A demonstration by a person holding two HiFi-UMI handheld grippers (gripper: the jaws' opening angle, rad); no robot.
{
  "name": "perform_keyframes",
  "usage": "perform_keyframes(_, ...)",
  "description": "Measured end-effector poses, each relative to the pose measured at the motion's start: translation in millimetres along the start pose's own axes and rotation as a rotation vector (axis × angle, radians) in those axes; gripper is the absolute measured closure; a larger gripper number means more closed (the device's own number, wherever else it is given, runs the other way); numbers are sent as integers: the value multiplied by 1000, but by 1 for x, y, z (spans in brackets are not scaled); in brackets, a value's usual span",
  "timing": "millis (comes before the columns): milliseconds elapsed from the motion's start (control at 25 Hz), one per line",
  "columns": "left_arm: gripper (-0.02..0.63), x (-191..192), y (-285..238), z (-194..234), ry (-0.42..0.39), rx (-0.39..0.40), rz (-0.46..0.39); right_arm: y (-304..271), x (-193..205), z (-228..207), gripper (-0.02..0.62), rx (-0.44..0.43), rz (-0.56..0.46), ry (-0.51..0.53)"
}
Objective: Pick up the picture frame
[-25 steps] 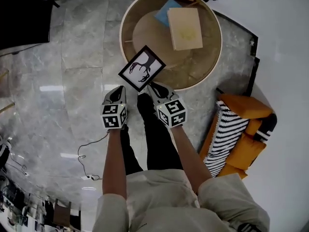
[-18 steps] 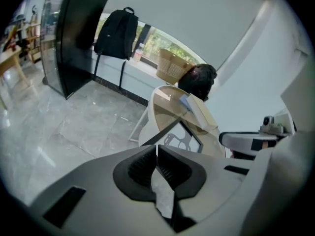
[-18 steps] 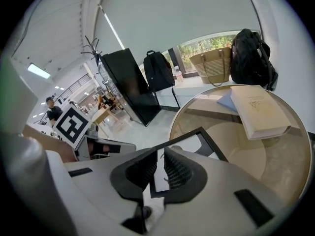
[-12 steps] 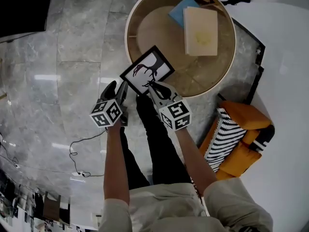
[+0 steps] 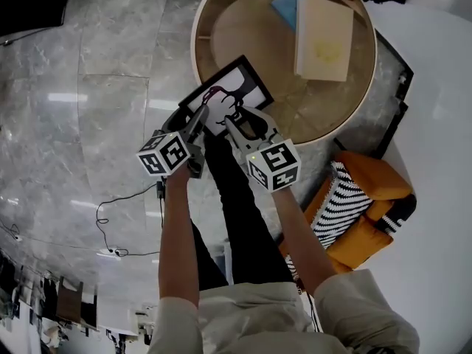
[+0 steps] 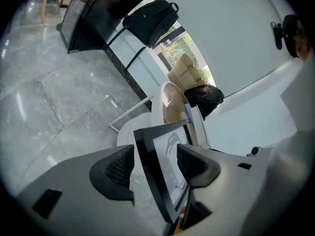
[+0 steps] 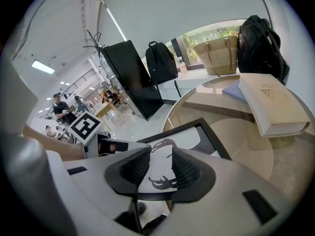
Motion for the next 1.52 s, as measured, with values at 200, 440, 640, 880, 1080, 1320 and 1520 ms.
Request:
perform_keyframes(200, 345, -2, -8, -1, 50, 21, -7, 0, 2, -6, 442, -5, 2, -6)
perform_keyframes(440, 347, -3, -12, 2, 100, 62, -21, 1, 6, -7, 440, -4, -10, -13)
perform_keyframes(640, 386, -3, -15, 0, 92, 76, -48, 8, 9, -9, 440, 32, -40, -12)
perform_keyframes(880, 439, 2, -8, -2, 98, 99, -48, 18, 25, -8, 442, 83, -47, -32)
perform_keyframes(1080, 456, 2, 3, -10, 96, 98, -69, 32, 25, -7, 442, 93, -69, -82)
perform_keyframes(1320, 516, 4, 19, -18, 80, 115, -108, 36, 32, 9, 442, 108, -79, -111)
perform_keyframes(1520, 561, 4, 62, -32, 77, 130, -150, 54, 30, 48, 442, 129, -109, -129)
Point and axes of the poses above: the fingertips, and each gripper's own axes: y backward along the fingers, z to its left, x out of its underside, the point moved 5 cm from there along y, backward along the fingers, and after that the axes turned 8 degrees about z, right-handed, at the moved point
